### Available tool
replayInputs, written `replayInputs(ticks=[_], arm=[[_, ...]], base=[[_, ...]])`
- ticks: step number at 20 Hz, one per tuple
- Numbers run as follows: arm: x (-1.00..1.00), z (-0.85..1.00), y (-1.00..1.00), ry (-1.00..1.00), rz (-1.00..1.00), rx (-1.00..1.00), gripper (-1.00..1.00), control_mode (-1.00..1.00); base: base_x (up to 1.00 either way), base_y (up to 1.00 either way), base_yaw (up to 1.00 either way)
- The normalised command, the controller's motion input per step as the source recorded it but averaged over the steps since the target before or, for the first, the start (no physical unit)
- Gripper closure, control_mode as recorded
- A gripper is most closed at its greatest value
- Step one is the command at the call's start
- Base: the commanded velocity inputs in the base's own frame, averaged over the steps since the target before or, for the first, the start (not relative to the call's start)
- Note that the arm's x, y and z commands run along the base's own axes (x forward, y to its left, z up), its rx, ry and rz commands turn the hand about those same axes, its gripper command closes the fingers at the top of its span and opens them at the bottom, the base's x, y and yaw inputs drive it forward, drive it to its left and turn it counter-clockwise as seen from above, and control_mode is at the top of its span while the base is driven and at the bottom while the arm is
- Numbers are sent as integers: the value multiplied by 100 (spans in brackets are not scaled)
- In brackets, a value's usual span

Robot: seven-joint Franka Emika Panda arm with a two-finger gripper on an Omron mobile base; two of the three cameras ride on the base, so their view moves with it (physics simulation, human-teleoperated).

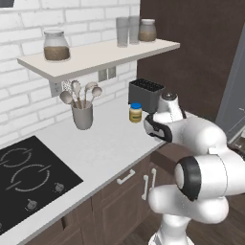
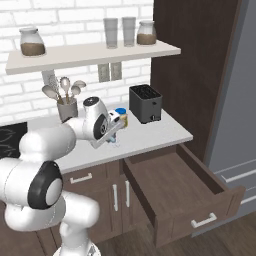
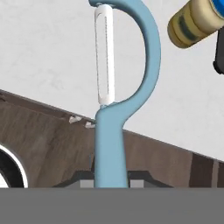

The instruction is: Pick the peeler from the drawer and place it on the counter.

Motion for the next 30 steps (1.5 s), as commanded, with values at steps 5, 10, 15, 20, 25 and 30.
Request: replayInputs(ticks=[5,10,15,20,25,30], arm=[[17,-58,46,19,4,0,100,-100],[76,-65,39,7,3,3,100,-100],[75,-42,60,0,0,3,-100,-100],[20,23,12,-1,0,8,-100,-100],[-76,95,-68,-7,0,9,-100,-100],[-100,100,-100,-21,0,23,-100,-100]], base=[[0,0,0],[0,0,0],[0,0,0],[0,0,0],[0,0,0],[0,0,0]])
